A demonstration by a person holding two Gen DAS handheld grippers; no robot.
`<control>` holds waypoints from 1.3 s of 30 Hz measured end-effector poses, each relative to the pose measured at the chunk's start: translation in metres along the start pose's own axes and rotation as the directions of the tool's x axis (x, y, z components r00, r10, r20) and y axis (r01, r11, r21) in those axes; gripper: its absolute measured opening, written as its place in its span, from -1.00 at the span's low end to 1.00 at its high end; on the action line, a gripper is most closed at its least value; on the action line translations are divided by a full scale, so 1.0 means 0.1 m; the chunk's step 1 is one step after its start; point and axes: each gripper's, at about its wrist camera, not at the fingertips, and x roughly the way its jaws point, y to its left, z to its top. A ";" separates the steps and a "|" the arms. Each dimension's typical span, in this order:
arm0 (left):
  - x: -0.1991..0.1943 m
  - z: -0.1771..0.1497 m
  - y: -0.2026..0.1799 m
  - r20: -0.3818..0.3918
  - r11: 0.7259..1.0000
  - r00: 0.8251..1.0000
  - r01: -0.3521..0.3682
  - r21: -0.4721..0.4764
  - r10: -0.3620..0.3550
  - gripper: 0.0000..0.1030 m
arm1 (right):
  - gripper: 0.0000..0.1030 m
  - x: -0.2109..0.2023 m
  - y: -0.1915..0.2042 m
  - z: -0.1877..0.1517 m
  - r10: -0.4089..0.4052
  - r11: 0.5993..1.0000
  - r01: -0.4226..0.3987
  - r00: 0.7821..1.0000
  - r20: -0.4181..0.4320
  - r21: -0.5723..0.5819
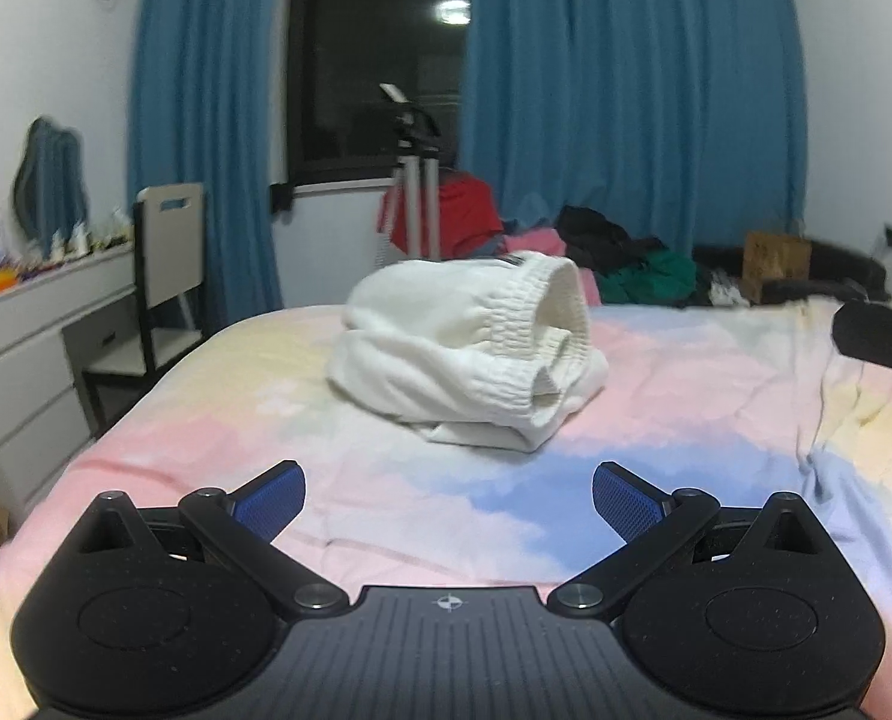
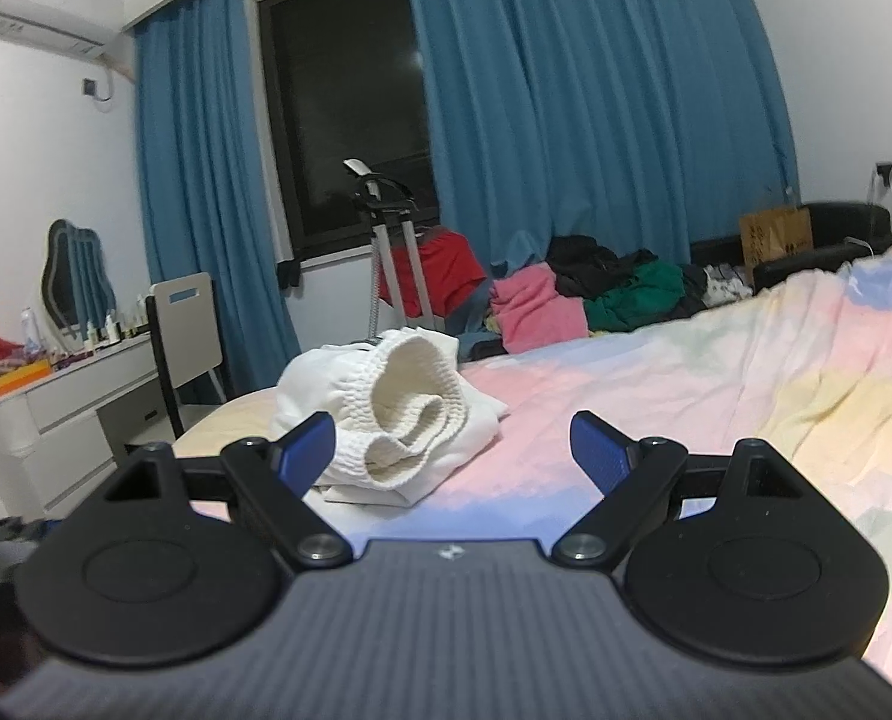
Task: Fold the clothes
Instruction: 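Grasp the ribbed cuff of the white garment with the left gripper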
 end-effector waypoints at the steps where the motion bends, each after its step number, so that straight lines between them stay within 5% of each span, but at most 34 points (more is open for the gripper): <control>1: 0.11 0.03 -0.07 -0.004 1.000 1.000 0.003 0.031 -0.003 0.99 | 0.68 0.04 -0.04 -0.01 -0.007 1.000 0.007 1.000 -0.006 0.010; 10: 1.38 0.23 -0.56 0.004 0.990 0.999 -0.053 0.129 0.053 0.91 | 0.69 0.52 -0.49 -0.16 -0.103 0.991 0.108 0.992 -0.076 0.076; 18: 2.18 0.17 -0.52 0.006 0.988 0.990 -0.141 0.059 0.141 0.49 | 0.68 1.09 -0.88 -0.40 -0.146 0.969 0.178 0.973 -0.180 0.173; 20: 2.26 0.18 -0.44 0.011 0.991 0.991 -0.132 -0.005 0.132 0.19 | 0.68 1.19 -0.87 -0.45 -0.135 0.971 0.170 0.971 -0.197 0.170; 23: 2.20 0.21 -0.30 0.015 0.989 0.995 -0.101 -0.106 0.103 -0.41 | 0.68 1.21 -0.82 -0.47 -0.122 0.977 0.150 0.976 -0.179 0.149; 30: 1.64 0.41 0.20 0.079 0.981 0.987 -0.127 -0.146 0.140 -0.76 | 0.68 1.25 -0.71 -0.50 -0.089 0.990 0.104 0.986 -0.140 0.100; 39: 0.43 0.50 1.19 0.079 0.990 0.990 -0.108 -0.090 0.115 -0.79 | 0.68 0.99 -0.36 -0.43 0.012 1.000 -0.013 0.997 -0.076 -0.013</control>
